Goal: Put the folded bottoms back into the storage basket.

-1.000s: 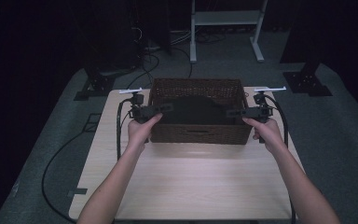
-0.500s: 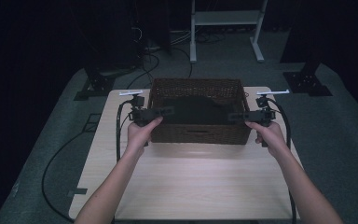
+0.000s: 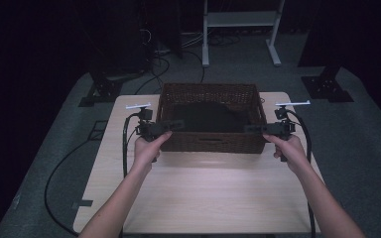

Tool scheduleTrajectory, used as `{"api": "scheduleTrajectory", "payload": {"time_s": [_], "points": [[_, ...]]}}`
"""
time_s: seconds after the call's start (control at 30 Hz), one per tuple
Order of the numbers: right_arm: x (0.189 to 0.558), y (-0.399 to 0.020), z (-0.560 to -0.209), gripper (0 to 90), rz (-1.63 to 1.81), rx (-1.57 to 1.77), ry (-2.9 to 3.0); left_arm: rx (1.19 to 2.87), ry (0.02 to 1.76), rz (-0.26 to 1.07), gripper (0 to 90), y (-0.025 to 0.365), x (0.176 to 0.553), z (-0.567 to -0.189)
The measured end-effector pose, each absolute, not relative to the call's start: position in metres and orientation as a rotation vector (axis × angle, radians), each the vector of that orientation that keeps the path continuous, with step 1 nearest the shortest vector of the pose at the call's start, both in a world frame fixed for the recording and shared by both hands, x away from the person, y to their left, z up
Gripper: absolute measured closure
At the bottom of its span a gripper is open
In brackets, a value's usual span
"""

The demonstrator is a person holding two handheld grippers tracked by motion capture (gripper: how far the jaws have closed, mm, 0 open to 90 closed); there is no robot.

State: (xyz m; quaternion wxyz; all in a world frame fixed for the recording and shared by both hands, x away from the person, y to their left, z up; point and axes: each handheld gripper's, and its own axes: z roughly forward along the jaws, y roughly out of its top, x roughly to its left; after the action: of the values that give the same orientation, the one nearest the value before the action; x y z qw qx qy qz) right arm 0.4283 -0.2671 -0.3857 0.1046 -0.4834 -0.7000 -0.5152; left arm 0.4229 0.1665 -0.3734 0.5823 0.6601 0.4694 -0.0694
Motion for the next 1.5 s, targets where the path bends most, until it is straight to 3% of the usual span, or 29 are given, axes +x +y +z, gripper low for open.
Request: {"api": "scheduleTrajectory", "payload": {"time_s": [1.5], "points": [[0.378,-0.266,-0.403,26.5,-1.542,-1.283,-2.083,1.544,1.014,-0.181,8.7,0.175,0.368,-0.390]]}}
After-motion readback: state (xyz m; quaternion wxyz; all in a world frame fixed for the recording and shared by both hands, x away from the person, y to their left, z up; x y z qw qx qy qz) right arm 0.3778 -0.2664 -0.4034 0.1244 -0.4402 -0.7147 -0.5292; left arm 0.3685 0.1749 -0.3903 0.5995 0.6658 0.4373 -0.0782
